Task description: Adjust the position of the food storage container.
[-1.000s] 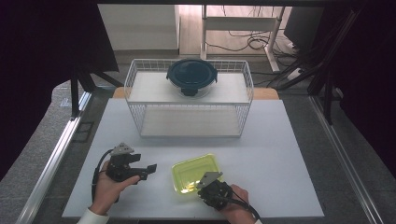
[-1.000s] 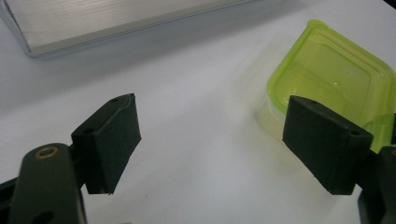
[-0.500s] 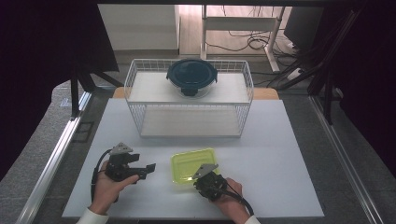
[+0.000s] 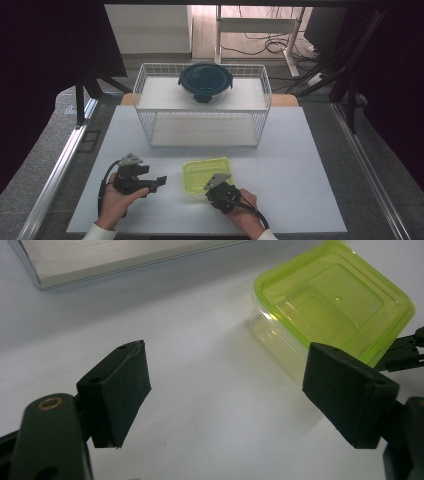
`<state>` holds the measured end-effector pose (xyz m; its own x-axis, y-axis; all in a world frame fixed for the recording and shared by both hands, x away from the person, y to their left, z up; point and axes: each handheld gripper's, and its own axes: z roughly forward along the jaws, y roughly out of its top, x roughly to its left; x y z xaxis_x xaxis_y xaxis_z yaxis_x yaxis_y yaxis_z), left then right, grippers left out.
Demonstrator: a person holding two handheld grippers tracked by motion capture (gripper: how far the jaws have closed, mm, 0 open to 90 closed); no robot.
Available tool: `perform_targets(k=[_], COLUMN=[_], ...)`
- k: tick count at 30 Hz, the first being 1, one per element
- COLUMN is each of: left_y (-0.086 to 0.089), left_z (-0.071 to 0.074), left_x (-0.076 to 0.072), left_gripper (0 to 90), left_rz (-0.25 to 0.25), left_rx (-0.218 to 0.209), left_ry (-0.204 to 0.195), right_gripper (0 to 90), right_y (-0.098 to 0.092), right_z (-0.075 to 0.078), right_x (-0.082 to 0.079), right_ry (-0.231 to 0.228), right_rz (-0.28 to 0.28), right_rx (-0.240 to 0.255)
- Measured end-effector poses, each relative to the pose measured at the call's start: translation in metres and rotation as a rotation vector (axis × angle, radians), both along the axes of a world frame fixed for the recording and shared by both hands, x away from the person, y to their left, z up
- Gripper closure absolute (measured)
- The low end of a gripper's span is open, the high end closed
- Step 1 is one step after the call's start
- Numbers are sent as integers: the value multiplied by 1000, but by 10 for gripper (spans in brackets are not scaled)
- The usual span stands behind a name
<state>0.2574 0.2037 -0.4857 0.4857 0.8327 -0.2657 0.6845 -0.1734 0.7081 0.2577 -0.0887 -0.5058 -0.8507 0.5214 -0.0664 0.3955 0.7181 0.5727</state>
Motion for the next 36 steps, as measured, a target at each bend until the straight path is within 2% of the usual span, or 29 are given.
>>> perform_targets(k=[3,5,7,12,14,17,20,24,25,26,28,29,32,36], left_y=[1,1,0,-3,-4,-7,-12,-15,-16,-16,-17,-17,-17,-15], left_z=[1,1,3,5,6,11,16,16,16,15,14,14,15,20], left_x=[0,-1,-2,-4,-5,-6,-8,-7,-6,-6,-6,-6,-6,-8], left_gripper=[185,185,185,185,184,184,184,183,183,183,183,183,183,183], left_rz=[5,2,3,7,3,-19,-28,-37,-40,-41,-44,-46,-43,-34], left_rx=[-7,-29,-27,-29,-32,-67,-59,-60,-57,-59,-64,-65,-69,-101], left_ry=[8,13,8,5,6,4,-12,-15,-12,-9,-3,-3,-8,-18], right_gripper=[891,891,891,891,890,890,890,888,848,737,456,394,289,270], right_y=[-2,-6,-12,-40,-56,-75,-91,-108,-112,-115,-118,-119,-122,-124], right_z=[5,13,22,41,46,49,50,49,49,49,50,51,53,51], right_x=[-3,-8,-13,-21,-18,-10,0,8,9,10,12,13,14,15], right_ry=[6,0,-7,-39,-42,-23,5,46,59,65,69,66,66,90], right_rz=[4,3,0,-41,-77,-123,-155,-197,-206,-229,-276,-289,-319,-317], right_rx=[14,35,56,115,141,174,206,277,297,321,338,350,392,420])
